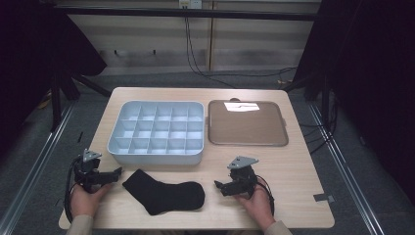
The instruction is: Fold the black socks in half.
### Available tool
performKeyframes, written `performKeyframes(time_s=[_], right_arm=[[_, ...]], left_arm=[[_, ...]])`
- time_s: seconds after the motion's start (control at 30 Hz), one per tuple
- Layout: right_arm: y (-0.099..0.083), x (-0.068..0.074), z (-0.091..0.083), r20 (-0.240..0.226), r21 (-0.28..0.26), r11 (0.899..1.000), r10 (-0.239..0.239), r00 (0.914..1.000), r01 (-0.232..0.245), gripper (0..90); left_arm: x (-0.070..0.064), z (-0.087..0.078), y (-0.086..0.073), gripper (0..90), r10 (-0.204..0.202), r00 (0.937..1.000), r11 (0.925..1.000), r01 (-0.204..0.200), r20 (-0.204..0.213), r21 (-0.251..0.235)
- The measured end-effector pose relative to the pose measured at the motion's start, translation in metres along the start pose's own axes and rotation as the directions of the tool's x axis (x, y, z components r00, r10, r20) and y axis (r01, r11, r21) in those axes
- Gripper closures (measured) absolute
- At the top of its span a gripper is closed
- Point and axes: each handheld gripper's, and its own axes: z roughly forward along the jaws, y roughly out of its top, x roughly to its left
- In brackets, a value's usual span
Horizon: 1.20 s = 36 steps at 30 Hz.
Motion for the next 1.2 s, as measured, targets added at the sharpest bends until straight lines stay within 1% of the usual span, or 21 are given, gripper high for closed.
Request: performKeyframes(time_s=[0.1,0.17,0.2,0.23,0.27,0.3,0.33,0.37,0.47,0.53,0.7,0.77,0.83,0.87,0.93,1.0,1.03,1.1,1.13,1.17,1.2], right_arm=[[0.000,0.000,0.000,-0.003,-0.002,1.000,-0.003,1.0000,0.003,14.4],[0.000,0.000,0.000,-0.004,-0.005,1.000,-0.005,1.0000,0.005,15.4],[0.000,0.001,-0.001,-0.006,-0.004,1.000,0.000,1.0000,0.000,17.1],[0.000,0.003,-0.001,-0.009,-0.006,1.000,-0.003,1.0000,0.003,18.8],[0.000,0.003,-0.001,-0.009,-0.006,1.000,-0.003,1.0000,0.003,18.8],[0.001,0.003,-0.001,-0.018,-0.010,1.000,-0.018,0.9997,0.018,20.4],[0.001,0.005,-0.001,-0.026,-0.005,1.000,-0.019,0.9995,0.019,22.0],[0.002,0.007,0.000,-0.032,-0.007,0.999,-0.036,0.9988,0.036,23.0],[0.004,0.012,0.000,-0.049,-0.001,0.999,-0.051,0.9975,0.051,25.9],[0.006,0.016,0.001,-0.057,0.003,0.997,-0.072,0.9958,0.072,27.6],[0.011,0.021,0.000,-0.093,0.005,0.995,-0.099,0.9908,0.100,30.6],[0.013,0.021,-0.002,-0.102,0.005,0.995,-0.098,0.9900,0.099,33.6],[0.014,0.021,-0.003,-0.106,0.005,0.995,-0.098,0.9895,0.099,34.7],[0.015,0.020,-0.004,-0.122,-0.007,0.996,-0.094,0.9881,0.093,36.7],[0.015,0.020,-0.005,-0.126,0.000,0.996,-0.092,0.9878,0.092,37.5],[0.015,0.020,-0.006,-0.130,0.001,0.994,-0.109,0.9855,0.110,39.8],[0.015,0.021,-0.006,-0.140,0.002,0.994,-0.108,0.9843,0.109,41.5],[0.016,0.023,-0.007,-0.169,0.013,0.993,-0.116,0.9789,0.120,46.5],[0.016,0.023,-0.007,-0.169,0.013,0.993,-0.116,0.9789,0.120,46.5],[0.016,0.024,-0.007,-0.175,0.014,0.993,-0.117,0.9777,0.121,47.7],[0.016,0.025,-0.007,-0.185,0.017,0.991,-0.124,0.9748,0.129,49.7]], left_arm=[[0.001,-0.004,0.002,3.9,-0.003,1.0000,0.9996,0.003,0.006,0.027],[0.001,-0.007,0.004,9.1,-0.008,0.9997,0.9994,0.007,0.024,0.035],[0.000,-0.009,0.004,14.5,-0.006,0.9994,0.9992,0.005,0.034,0.039],[-0.001,-0.011,0.006,16.5,-0.018,0.9986,0.9982,0.015,0.049,0.059],[-0.001,-0.011,0.006,16.8,-0.018,0.9986,0.9982,0.015,0.049,0.059],[-0.002,-0.011,0.007,16.8,-0.019,0.9984,0.9976,0.016,0.054,0.067],[-0.004,-0.012,0.008,17.9,-0.007,0.9981,0.9966,0.002,0.060,0.083],[-0.005,-0.012,0.009,18.9,-0.003,0.9974,0.9957,-0.004,0.072,0.093],[-0.008,-0.017,0.012,20.6,-0.010,0.9934,0.9913,-0.005,0.114,0.131],[-0.010,-0.021,0.014,22.4,-0.012,0.9919,0.9897,-0.006,0.126,0.143],[-0.013,-0.031,0.018,22.5,-0.025,0.9893,0.9843,0.000,0.143,0.176],[-0.014,-0.035,0.020,23.1,-0.031,0.9902,0.9826,0.005,0.136,0.186],[-0.015,-0.038,0.021,23.4,-0.032,0.9892,0.9809,0.004,0.143,0.194],[-0.015,-0.040,0.022,24.4,-0.031,0.9889,0.9803,0.002,0.145,0.198],[-0.018,-0.042,0.024,24.5,-0.040,0.9887,0.9784,0.009,0.145,0.207],[-0.020,-0.044,0.025,26.1,-0.039,0.9876,0.9774,0.006,0.152,0.211],[-0.022,-0.045,0.026,26.7,-0.038,0.9877,0.9769,0.005,0.152,0.214],[-0.025,-0.046,0.028,28.2,-0.031,0.9874,0.9749,-0.004,0.155,0.223],[-0.027,-0.046,0.028,28.2,-0.026,0.9868,0.9738,-0.011,0.160,0.227],[-0.027,-0.047,0.029,28.5,-0.019,0.9855,0.9706,-0.022,0.169,0.240],[-0.029,-0.047,0.030,28.5,-0.015,0.9853,0.9700,-0.027,0.170,0.242]])
